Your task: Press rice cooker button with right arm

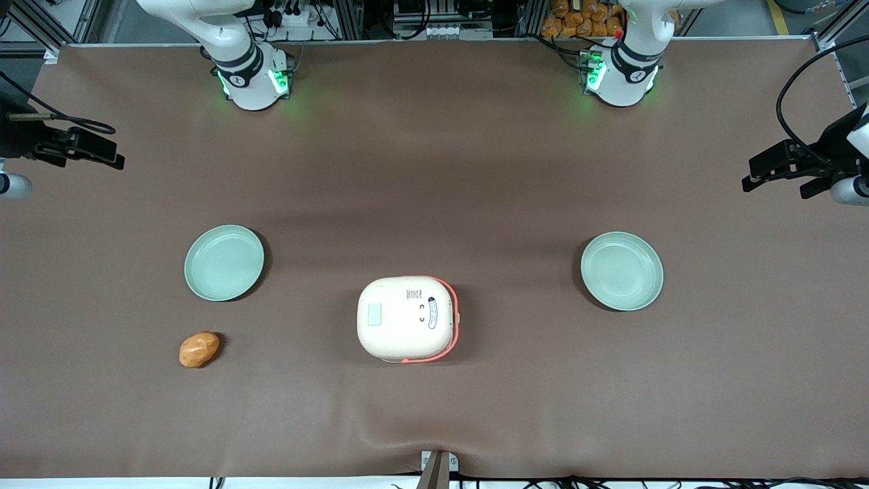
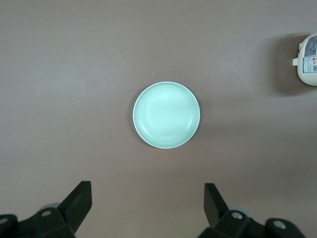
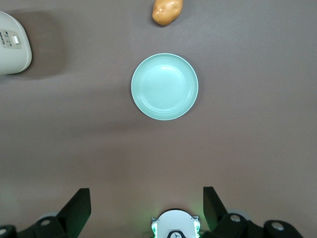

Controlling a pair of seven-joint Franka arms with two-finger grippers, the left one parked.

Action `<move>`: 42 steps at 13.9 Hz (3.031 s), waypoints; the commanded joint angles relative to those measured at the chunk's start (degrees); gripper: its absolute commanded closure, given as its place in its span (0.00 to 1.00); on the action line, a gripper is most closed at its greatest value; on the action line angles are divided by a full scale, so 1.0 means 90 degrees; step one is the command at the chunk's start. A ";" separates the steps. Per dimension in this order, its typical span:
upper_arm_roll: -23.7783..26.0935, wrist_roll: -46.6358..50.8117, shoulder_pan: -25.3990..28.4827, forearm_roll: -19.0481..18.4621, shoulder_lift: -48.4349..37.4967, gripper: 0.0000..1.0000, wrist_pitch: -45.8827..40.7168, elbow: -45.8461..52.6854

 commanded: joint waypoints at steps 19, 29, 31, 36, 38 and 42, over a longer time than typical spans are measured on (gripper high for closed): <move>-0.0007 -0.0305 0.0616 0.0597 0.0072 0.00 0.0482 -0.0102; 0.0013 0.1325 0.2403 0.0706 0.1478 0.56 0.3352 0.0045; 0.0013 0.1346 0.2580 0.0715 0.1742 0.68 0.3743 0.0064; 0.0003 0.1385 0.2951 0.1075 0.2522 0.96 0.5072 0.0093; 0.0003 0.1405 0.2951 0.1253 0.2767 0.99 0.5540 0.0093; 0.0003 0.1395 0.3068 0.1262 0.3187 1.00 0.6205 0.0133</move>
